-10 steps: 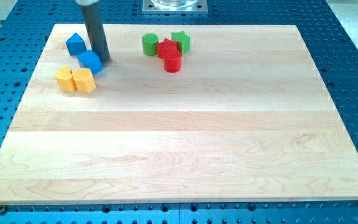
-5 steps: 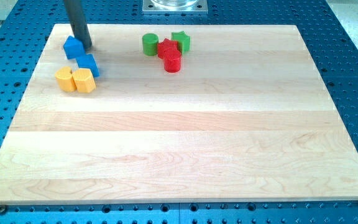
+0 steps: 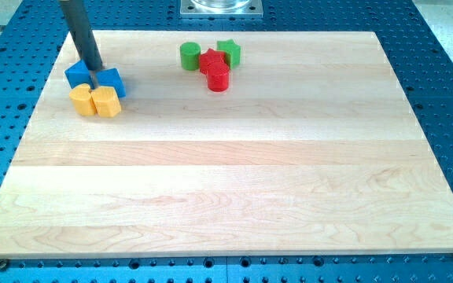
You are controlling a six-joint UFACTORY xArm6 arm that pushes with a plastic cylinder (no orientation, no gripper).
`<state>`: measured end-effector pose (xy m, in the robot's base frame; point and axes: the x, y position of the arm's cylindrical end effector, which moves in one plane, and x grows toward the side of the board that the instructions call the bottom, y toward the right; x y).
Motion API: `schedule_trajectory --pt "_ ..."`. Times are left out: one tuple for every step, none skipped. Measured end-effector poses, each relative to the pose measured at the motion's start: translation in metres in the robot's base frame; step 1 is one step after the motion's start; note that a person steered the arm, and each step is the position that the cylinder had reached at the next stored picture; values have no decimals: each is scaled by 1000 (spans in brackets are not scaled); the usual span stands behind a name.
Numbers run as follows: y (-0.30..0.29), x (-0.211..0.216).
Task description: Push both the blue blocks above the yellow blocks
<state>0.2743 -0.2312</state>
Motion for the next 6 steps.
schedule_trajectory --pt "-38 -4" --pt "-3 21" --pt "19 25" --pt "28 25" --pt "35 25" --pt "43 25"
